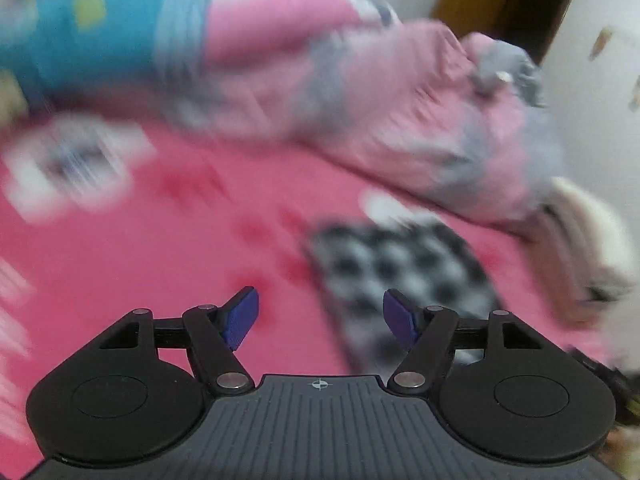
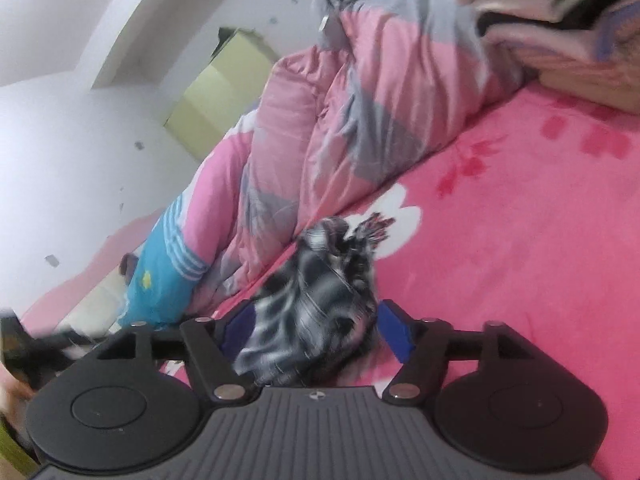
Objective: Fold clothes
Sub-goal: 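Lift the pants end with both grippers and fold it over the rest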
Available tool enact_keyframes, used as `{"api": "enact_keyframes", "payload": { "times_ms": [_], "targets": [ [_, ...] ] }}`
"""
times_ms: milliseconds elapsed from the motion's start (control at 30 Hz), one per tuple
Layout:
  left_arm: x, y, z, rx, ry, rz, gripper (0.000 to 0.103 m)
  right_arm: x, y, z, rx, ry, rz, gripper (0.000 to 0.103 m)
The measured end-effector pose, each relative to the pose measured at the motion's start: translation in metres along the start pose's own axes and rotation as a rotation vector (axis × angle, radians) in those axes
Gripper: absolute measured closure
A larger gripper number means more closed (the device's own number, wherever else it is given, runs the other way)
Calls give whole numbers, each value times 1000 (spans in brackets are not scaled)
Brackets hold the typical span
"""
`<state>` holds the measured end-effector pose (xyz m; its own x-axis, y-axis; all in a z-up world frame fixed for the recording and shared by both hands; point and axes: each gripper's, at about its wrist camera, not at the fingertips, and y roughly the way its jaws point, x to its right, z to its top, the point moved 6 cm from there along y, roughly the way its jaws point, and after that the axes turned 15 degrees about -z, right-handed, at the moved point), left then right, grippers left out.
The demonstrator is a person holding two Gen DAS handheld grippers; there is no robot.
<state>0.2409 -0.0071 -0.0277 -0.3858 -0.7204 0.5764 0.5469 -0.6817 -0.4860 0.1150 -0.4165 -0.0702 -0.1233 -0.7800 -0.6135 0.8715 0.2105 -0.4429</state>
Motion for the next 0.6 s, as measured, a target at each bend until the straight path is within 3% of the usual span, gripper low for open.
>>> {"api": "enact_keyframes", "payload": {
  "times_ms": [67,200,300,467,533,600],
  "targets": [
    [-10,35,-23,-45,-105,-108,34,-2,29,13,-94,5,43,22],
    [-24,82,-55,-113,-217,-150,34,7,95,23,-310,-30,17,22],
    [-23,97,-64,-123,-251,-244,34,7,125,15,-454,-124,-9,20],
    [-19,113,-71,-117,-200,-300,32,-3,143,13,-553,-157,65,21],
    [-18,117,-70,-111,-188,-314,32,-5,150,11,-586,-147,93,26],
    [-17,116,-73,-105,-170,-310,35,-9,156,9,-591,-166,95,38]
  ]
}}
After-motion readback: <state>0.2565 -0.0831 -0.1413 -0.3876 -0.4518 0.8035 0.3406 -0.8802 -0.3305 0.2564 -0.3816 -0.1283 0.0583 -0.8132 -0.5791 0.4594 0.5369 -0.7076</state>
